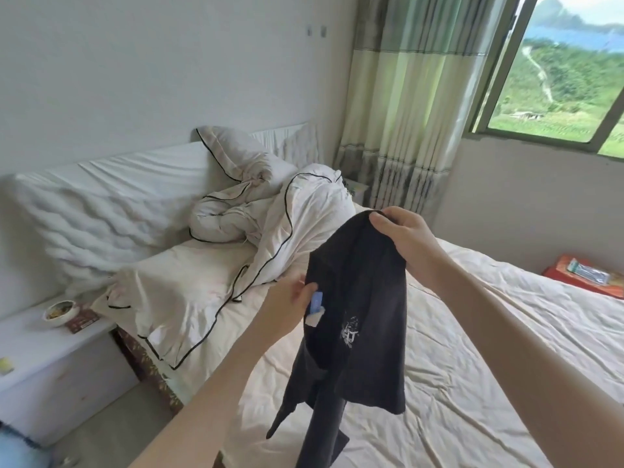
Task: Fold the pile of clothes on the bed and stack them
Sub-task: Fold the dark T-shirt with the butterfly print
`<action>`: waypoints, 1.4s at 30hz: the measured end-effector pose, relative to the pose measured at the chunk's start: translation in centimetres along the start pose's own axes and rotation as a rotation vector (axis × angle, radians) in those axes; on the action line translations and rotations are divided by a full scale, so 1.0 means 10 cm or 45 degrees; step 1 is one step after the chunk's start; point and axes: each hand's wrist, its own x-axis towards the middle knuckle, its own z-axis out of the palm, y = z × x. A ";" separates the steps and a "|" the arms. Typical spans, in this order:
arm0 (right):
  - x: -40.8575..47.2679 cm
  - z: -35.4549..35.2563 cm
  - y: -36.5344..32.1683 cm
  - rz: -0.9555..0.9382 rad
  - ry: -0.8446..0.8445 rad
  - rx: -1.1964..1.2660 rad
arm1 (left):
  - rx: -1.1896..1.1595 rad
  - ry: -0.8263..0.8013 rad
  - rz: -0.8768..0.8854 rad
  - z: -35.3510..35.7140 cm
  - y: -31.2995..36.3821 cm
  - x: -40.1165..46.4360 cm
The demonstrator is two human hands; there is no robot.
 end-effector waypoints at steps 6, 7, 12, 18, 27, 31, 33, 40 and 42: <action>-0.19 -0.30 0.44 0.256 -0.227 -0.139 | -0.021 -0.343 0.091 -0.42 0.40 0.29; -0.23 -0.31 0.51 0.293 -0.292 -0.180 | 0.025 -0.397 0.126 -0.44 0.48 0.33; -0.30 -0.23 0.57 0.260 -0.434 -0.174 | 0.078 -0.500 0.247 -0.40 0.74 0.47; -0.19 -0.17 0.41 0.020 -0.275 -0.063 | 0.029 -0.467 0.255 -0.32 0.62 0.54; 0.09 -0.42 -0.01 -0.115 -0.036 -0.153 | 0.265 -0.421 -0.023 -0.37 -0.30 0.35; 0.14 -0.60 -0.10 -0.160 0.101 -0.257 | 0.098 -0.251 -0.103 -0.54 -0.27 0.49; 0.15 -0.72 -0.09 -0.152 0.169 -0.330 | -0.017 -0.204 -0.125 -0.65 -0.22 0.58; 0.12 -0.98 0.07 -0.155 0.194 -0.756 | -0.178 -0.117 0.006 -0.66 0.09 0.72; 0.10 -1.00 0.13 -0.192 0.237 -0.886 | -0.266 -0.147 0.036 -0.68 0.19 0.71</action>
